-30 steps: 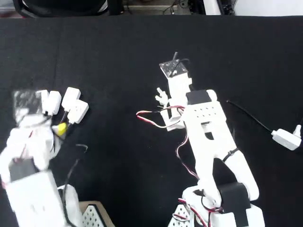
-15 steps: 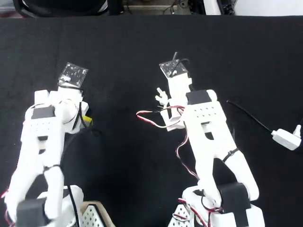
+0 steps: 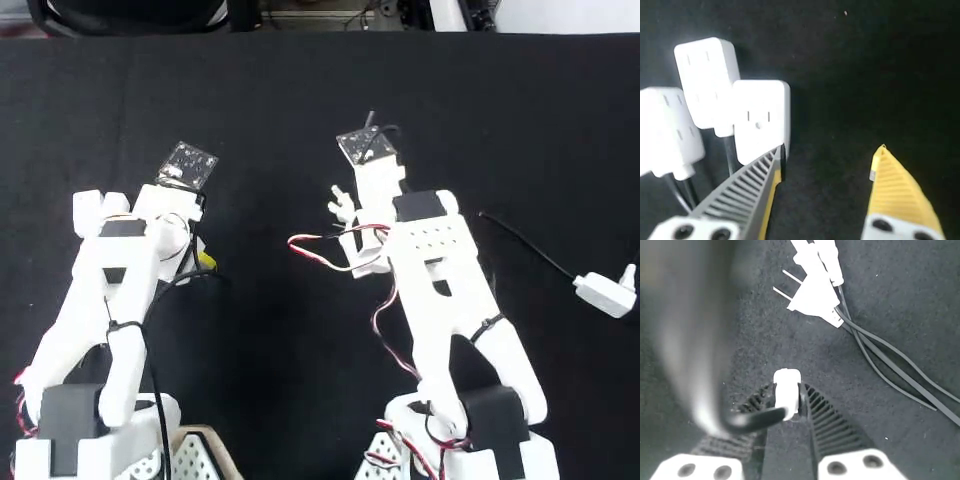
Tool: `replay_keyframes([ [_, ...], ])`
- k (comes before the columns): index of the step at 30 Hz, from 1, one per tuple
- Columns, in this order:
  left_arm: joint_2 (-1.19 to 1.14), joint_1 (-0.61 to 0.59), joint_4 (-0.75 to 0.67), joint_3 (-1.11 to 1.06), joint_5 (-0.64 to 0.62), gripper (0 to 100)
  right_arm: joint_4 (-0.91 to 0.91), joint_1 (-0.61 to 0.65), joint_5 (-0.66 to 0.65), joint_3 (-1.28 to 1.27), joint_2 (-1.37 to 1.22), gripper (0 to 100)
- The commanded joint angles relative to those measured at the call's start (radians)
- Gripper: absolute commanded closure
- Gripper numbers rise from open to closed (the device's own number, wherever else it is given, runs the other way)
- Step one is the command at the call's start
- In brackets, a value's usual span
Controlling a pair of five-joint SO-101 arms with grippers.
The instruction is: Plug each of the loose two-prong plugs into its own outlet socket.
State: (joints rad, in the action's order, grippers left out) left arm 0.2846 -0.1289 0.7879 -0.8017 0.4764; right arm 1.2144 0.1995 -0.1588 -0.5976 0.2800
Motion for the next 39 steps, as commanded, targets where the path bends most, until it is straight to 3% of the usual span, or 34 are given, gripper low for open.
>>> replay_keyframes([
  [1,-0.006,-0.035,-0.011,0.104,0.008,72,-0.017,-0.018,-0.008,0.007,0.004,98.7],
  [5,-0.020,-0.073,-0.035,0.143,0.009,71,-0.017,-0.018,-0.008,0.007,0.002,98.7],
  [16,-0.267,-0.036,-0.127,0.197,0.046,72,-0.017,-0.018,-0.008,0.007,0.002,98.7],
  [25,-0.387,-0.061,-0.021,0.348,0.054,72,-0.017,-0.018,-0.008,0.007,0.002,98.7],
  [31,-0.425,-0.085,0.081,0.400,0.146,72,-0.017,-0.018,-0.008,0.007,0.002,98.7],
  [39,-0.422,-0.090,0.086,0.414,0.144,91,-0.017,-0.018,-0.008,0.007,0.002,98.7],
])
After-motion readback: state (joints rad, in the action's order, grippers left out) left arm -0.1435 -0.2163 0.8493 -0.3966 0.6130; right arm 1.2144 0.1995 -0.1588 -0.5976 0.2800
